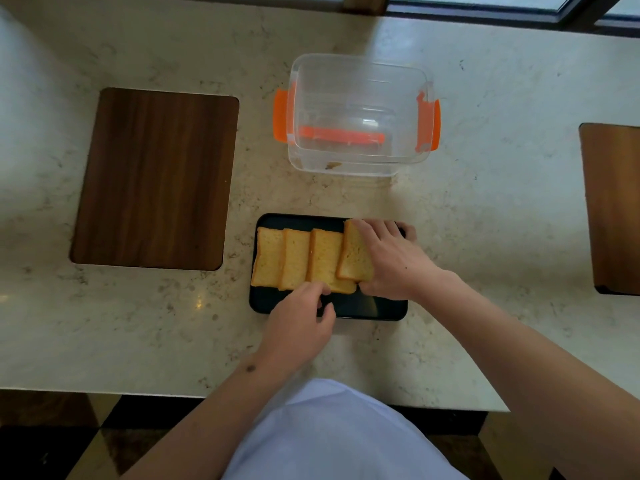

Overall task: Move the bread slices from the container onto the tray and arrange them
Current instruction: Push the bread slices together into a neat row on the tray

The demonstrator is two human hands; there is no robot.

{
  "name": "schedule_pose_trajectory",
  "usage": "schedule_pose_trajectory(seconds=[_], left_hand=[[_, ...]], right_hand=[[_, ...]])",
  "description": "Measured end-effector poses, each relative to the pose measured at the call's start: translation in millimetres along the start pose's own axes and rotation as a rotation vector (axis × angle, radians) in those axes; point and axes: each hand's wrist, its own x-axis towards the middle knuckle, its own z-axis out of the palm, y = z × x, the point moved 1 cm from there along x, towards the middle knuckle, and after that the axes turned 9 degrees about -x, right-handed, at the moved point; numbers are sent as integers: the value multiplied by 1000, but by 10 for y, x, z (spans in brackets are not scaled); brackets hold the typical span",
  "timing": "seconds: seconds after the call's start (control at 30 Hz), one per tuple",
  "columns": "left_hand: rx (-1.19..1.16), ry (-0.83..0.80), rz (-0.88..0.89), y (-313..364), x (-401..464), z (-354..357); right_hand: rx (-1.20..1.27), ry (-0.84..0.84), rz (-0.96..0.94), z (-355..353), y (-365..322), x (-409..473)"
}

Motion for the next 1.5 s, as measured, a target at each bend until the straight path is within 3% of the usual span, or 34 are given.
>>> schedule_pose_trajectory(seconds=[0.23,0.37,0.6,0.87,1.13,1.5], left_hand=[[75,101,94,29,80,-60],[353,204,188,-1,151,-146],[582,-53,224,-22,451,-134],[754,-262,220,10,784,-128],[694,-212,320,67,846,-94],[557,-214,355,13,777,-21]], right_hand=[[0,36,-25,19,114,-193],[-30,4,-32,73,147,-296],[-56,-60,6,100,109,-230],[24,27,2,128,60,-245],[432,189,105,86,148,-398],[188,53,-21,141,113,-307]])
